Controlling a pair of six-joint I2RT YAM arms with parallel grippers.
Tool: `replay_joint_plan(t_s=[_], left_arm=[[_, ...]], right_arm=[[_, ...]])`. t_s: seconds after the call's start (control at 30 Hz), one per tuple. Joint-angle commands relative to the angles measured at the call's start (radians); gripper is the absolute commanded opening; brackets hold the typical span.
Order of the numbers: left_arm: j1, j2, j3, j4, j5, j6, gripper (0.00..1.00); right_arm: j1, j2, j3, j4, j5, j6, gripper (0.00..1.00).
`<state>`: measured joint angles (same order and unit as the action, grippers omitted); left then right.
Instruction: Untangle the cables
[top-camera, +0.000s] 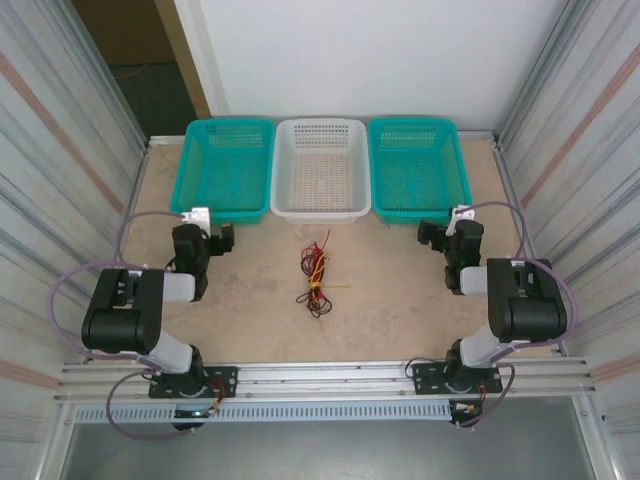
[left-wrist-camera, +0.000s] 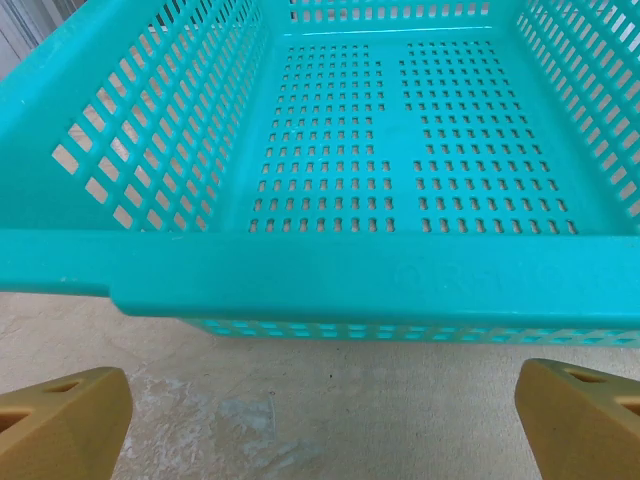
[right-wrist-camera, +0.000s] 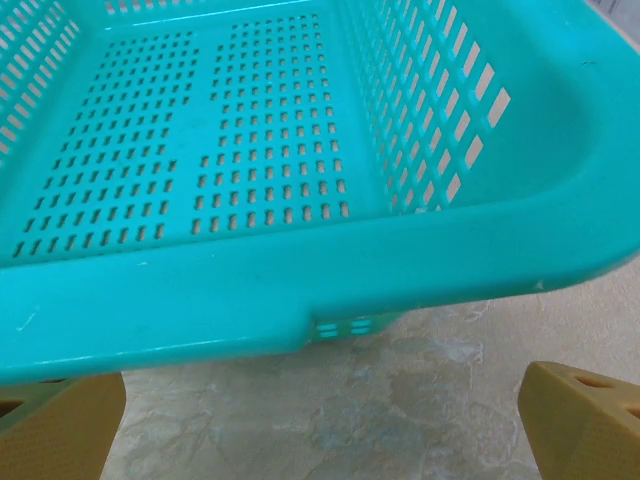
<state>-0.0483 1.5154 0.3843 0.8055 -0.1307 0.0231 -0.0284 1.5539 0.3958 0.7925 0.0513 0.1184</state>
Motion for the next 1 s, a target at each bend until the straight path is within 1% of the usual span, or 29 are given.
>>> replay_joint_plan(t_s=[0.0,0.97], left_arm=[[0.000,-0.006,0.012,0.014,0.003,0.015,0.99],[0.011,-0.006,0.018,-0.002,0.026,0.010,0.99]], right_arm=[[-0.006,-0.015,0.008,0.012,-0.004,-0.021,0.99],[-0.010,-0.013,0.011,0.009,-0.013,-0.020,0.99]])
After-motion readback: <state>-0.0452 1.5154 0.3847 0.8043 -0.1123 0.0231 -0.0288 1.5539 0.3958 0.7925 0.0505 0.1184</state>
